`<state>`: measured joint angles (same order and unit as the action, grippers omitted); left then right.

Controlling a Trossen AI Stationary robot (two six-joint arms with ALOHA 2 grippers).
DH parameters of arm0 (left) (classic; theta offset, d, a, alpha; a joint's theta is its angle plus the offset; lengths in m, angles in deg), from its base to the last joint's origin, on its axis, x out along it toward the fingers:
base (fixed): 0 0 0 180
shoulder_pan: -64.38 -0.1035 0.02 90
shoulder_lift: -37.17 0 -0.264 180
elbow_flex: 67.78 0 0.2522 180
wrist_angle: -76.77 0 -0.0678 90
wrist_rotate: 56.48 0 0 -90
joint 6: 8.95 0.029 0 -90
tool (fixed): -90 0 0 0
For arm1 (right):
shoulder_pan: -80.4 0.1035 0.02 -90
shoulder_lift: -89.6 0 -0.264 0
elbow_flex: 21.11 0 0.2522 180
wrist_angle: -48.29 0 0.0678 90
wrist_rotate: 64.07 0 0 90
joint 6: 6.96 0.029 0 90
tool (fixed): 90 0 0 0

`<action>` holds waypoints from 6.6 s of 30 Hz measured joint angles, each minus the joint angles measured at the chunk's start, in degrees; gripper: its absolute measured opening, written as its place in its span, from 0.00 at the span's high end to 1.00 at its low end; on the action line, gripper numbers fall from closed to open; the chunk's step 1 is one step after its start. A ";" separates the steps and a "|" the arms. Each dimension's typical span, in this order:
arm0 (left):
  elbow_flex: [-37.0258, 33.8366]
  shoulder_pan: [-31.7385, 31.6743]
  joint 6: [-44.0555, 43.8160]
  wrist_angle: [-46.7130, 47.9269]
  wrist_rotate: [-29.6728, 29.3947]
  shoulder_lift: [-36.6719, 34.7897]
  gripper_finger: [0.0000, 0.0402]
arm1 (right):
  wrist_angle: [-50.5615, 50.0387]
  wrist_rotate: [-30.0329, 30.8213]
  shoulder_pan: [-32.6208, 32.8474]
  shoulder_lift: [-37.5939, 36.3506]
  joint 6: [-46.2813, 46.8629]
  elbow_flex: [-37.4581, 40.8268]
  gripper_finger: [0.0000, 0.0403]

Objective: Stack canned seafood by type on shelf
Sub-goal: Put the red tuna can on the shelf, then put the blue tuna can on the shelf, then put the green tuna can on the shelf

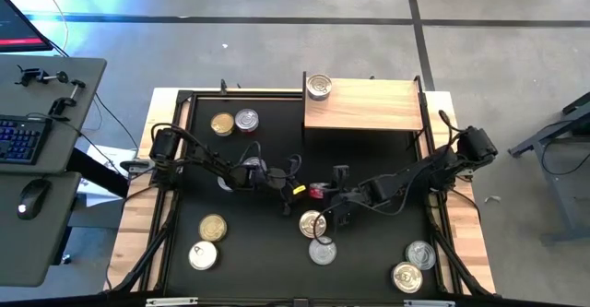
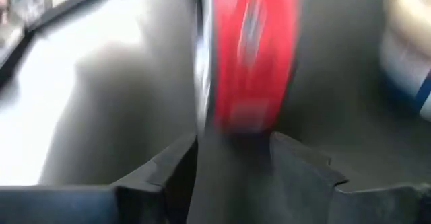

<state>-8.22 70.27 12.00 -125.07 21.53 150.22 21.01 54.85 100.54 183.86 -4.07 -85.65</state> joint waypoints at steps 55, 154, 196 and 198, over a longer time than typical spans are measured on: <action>-6.64 10.38 -13.24 0.19 -8.10 -9.13 0.58 | -48.03 -8.72 -46.92 -0.37 3.57 -34.37 0.95; 12.52 11.05 4.69 24.02 3.24 -2.44 1.00 | -13.39 -1.51 23.31 -2.73 46.16 -9.12 0.53; 12.42 13.63 2.84 20.75 0.32 -10.23 0.79 | -35.09 1.90 24.84 -2.60 80.30 -7.30 0.99; 12.42 13.42 3.15 19.31 3.52 -10.18 0.79 | -35.31 2.85 24.61 -2.54 77.79 -8.07 0.99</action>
<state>4.20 83.69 15.15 -105.76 25.05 140.04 -14.30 57.71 125.15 181.32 73.72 -93.73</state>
